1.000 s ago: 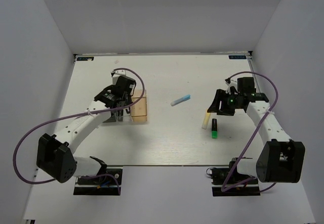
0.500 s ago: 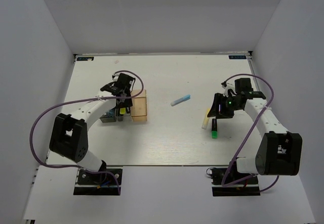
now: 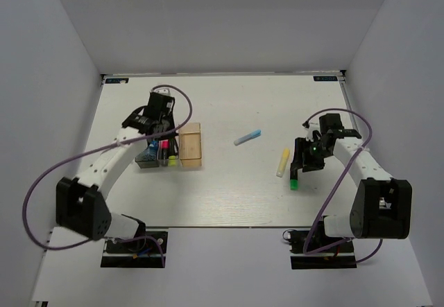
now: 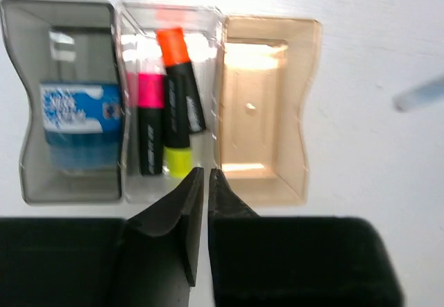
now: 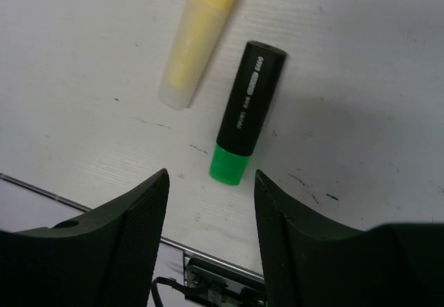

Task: Sort the stationery into containers
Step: Grab a piece of stationery with the right arm

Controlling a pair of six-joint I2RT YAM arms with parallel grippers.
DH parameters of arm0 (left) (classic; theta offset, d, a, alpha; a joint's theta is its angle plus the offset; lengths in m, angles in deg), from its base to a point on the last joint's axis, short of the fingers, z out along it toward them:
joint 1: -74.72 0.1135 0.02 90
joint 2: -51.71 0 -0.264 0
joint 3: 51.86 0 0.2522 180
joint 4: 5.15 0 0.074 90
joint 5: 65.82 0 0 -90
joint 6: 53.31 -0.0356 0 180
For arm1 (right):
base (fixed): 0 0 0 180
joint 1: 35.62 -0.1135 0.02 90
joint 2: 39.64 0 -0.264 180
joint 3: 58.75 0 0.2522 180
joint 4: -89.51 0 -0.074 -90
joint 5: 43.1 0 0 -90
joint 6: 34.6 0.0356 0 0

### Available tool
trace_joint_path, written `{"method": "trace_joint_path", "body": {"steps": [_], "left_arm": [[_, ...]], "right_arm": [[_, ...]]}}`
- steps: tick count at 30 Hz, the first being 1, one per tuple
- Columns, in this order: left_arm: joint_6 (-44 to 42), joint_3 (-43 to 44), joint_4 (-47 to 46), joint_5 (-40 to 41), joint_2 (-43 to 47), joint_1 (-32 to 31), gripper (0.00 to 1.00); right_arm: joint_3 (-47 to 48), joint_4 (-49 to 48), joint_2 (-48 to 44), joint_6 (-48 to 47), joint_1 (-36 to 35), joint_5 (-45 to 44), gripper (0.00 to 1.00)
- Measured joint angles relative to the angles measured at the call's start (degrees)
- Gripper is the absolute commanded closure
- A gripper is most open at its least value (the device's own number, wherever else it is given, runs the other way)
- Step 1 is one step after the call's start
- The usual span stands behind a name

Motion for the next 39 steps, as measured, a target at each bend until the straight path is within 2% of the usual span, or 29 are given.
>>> {"method": "trace_joint_path", "body": {"steps": [1,2,5,9,14,19,22,23,26,30,35,39], "left_arm": [[-0.28,-1.29,0.07,-1.62,2.71,-0.22,0.66],[-0.79,-2.71,0.24,-3.10,5.62,-0.57,0.42],[-1.88,-8.26,0.98,-7.69,14.32,-1.79,0.23],[-3.74,-16.52,4.37,-11.47,25.94,-2.75,0.14],[-4.04,-24.02,6.08,-13.03,39.54,-2.75,0.14],[-3.61,-30.01,5.95,-13.64,45.22,-2.73,0.13],[-3.23,-33.18,6.14,-13.68,46.99,-2.73,0.13],[-3.19,-33.66,6.27,-13.68,47.58,-2.73,0.13],[-3.17,-33.92,6.14,-13.55,49.68,-2.73,0.13],[-3.19,-34.16,5.44,-13.09,52.72,-2.73,0.13],[-3.19,-34.58,5.20,-12.72,54.71,-2.73,0.13],[-3.19,-35.34,4.66,-11.76,57.24,-2.73,0.13]], "right_arm": [[-0.52,0.15,0.07,-0.44,0.00,-0.79,0.45],[-0.74,0.57,0.26,-0.68,-0.02,-1.49,0.46],[-0.72,0.63,2.08,-0.94,-0.46,-2.95,0.48],[-0.63,0.42,7.39,-0.70,-1.97,-5.49,0.48],[-0.15,-0.81,12.41,0.46,-5.75,-8.98,0.48],[1.09,-0.96,14.78,2.27,-8.87,-12.66,0.48],[1.38,-0.83,15.28,3.15,-10.03,-15.19,0.60],[1.40,-0.83,15.37,3.26,-10.36,-16.28,0.73],[1.49,-0.74,15.54,4.52,-11.08,-18.47,0.96],[1.49,-0.81,15.56,4.52,-11.67,-19.17,1.00],[1.53,-0.98,14.88,3.04,-12.17,-18.71,1.00],[4.52,1.05,13.35,-0.81,-13.62,-13.81,1.00]]}}
